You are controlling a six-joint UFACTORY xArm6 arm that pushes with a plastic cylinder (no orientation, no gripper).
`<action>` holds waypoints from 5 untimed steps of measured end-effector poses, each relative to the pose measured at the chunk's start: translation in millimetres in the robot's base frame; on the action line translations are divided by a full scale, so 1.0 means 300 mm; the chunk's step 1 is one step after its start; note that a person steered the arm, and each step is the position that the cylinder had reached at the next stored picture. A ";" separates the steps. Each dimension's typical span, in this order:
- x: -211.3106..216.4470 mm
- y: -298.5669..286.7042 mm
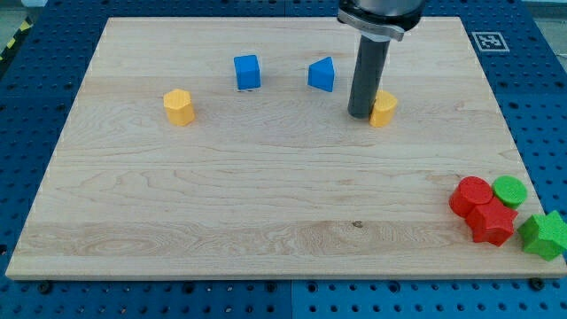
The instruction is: Move the yellow heart right and a bit down
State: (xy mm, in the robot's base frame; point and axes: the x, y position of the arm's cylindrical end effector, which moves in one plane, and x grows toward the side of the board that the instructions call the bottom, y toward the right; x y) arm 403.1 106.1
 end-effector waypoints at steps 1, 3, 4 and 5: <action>0.000 0.017; -0.140 -0.019; -0.161 0.019; -0.159 0.069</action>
State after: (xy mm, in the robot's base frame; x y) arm 355.4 126.9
